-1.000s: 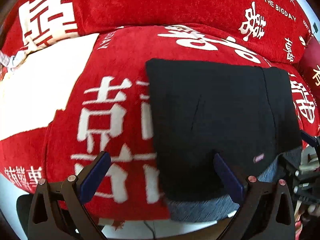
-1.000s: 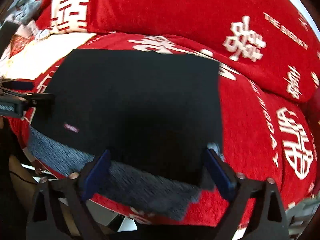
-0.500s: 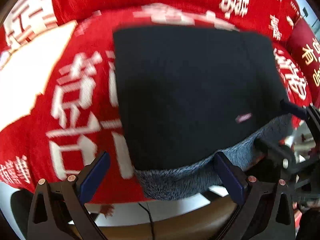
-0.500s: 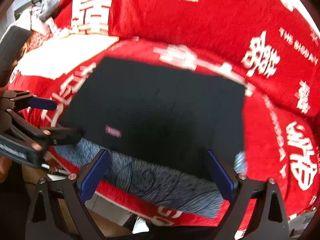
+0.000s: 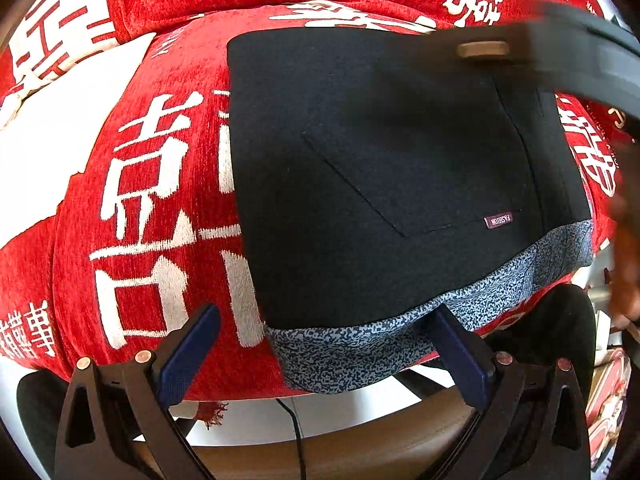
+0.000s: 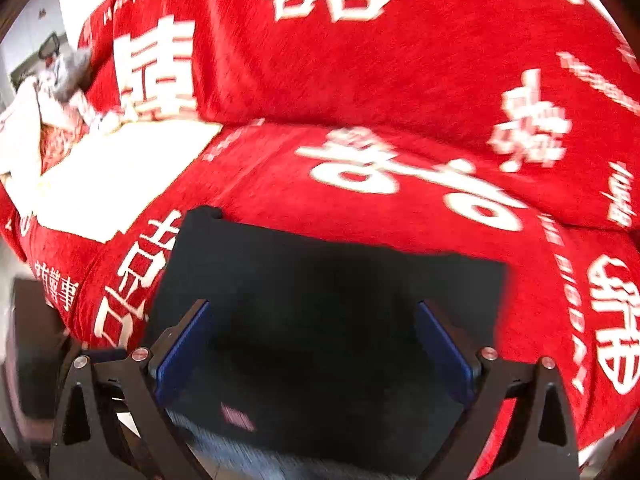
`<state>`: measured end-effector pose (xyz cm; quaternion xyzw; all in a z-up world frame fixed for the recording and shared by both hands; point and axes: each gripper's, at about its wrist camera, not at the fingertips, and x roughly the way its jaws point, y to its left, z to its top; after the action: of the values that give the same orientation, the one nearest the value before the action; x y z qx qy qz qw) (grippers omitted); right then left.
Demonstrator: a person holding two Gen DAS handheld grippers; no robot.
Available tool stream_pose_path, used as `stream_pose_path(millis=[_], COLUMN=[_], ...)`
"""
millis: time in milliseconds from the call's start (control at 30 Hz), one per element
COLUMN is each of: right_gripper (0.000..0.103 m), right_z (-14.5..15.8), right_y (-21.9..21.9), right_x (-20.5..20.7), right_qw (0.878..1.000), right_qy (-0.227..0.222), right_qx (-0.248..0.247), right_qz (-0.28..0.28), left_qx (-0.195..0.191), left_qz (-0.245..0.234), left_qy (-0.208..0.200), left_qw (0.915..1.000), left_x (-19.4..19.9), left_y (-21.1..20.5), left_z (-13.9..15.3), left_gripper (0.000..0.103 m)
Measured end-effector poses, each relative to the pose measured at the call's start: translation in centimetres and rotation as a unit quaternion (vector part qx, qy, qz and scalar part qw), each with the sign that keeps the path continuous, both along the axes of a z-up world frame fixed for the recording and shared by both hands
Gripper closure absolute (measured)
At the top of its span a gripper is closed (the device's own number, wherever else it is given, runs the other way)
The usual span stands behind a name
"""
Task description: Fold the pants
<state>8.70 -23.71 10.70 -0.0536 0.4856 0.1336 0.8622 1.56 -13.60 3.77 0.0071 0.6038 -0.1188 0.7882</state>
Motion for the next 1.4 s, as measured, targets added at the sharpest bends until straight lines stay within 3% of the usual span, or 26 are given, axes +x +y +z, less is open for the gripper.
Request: stream_pose_path(millis=[100, 233, 333, 400, 467, 500, 567, 767, 900, 1033, 1100, 1167, 1233, 1333, 1400], right_gripper=[0.003, 0.003, 0.001, 0.000, 0.000, 0.000, 0.000, 0.000, 0.000, 0.000, 0.000, 0.000, 0.000, 0.000, 0.001], right_z=[-2.8, -2.4, -0.5, -0.7, -2.9, -3.9, -2.7, -1.3, -3.4, -6.4, -7.6, -7.4, -7.6, -7.5, -7.4], right_y=[2.0, 0.0, -2.0, -4.2, -5.3, -6.0, -8.2, -14.9, -18.9, -19.7, -18.6, -17.4, -15.9, -13.3, -13.1], right_x=[2.0, 2.2, 0.3, -0.1, 0.7, 0.7, -0.6, -4.7, -4.9, -3.2, -2.1, -1.6, -0.9, -1.1, -1.2], right_qw=[0.998, 0.999, 0.999, 0.998, 0.994, 0.994, 0.996, 0.992, 0.982, 0.964, 0.962, 0.967, 0.963, 0.981, 0.980], right_qy=[0.021, 0.032, -0.018, -0.027, 0.011, 0.033, 0.014, 0.002, 0.043, 0.090, 0.108, 0.086, 0.105, 0.087, 0.085], right_qx=[-0.065, -0.012, -0.019, -0.022, -0.080, -0.078, -0.020, 0.046, 0.121, 0.223, 0.233, 0.229, 0.247, 0.174, 0.176], right_qz=[0.015, 0.007, -0.023, -0.056, -0.077, -0.069, -0.082, -0.116, -0.138, -0.116, -0.091, -0.064, -0.034, -0.011, -0.016], left_qx=[0.000, -0.004, -0.008, -0.013, -0.023, -0.030, -0.045, -0.127, -0.144, -0.152, -0.138, -0.164, -0.171, -0.158, -0.135], left_qz=[-0.002, -0.001, 0.000, 0.000, 0.000, 0.002, 0.012, 0.087, 0.078, 0.036, 0.023, 0.026, 0.035, 0.023, 0.005], left_qy=[-0.006, 0.000, 0.002, -0.005, -0.017, -0.022, -0.038, -0.036, -0.007, 0.024, 0.028, 0.037, 0.037, 0.026, 0.007], left_qw=[1.0000, 1.0000, 1.0000, 0.9999, 0.9996, 0.9993, 0.9982, 0.9875, 0.9865, 0.9875, 0.9897, 0.9854, 0.9839, 0.9868, 0.9908], left_x=[0.0, 0.1, 0.2, 0.2, 0.2, 0.3, 0.6, 3.0, 4.7, 5.8, 6.2, 6.7, 7.0, 7.1, 6.7], left_y=[0.1, 0.3, 0.5, 0.7, 1.1, 1.4, 2.7, 8.2, 8.0, 5.2, 3.8, 3.6, 3.6, 2.1, 0.6], left_z=[0.2, 0.0, 0.2, 0.8, 1.9, 2.4, 3.8, 5.0, 3.1, 1.0, -0.1, -1.0, -1.1, -0.9, -0.4], left_gripper=[0.000, 0.000, 0.000, 0.000, 0.000, 0.000, 0.000, 0.000, 0.000, 0.000, 0.000, 0.000, 0.000, 0.000, 0.005])
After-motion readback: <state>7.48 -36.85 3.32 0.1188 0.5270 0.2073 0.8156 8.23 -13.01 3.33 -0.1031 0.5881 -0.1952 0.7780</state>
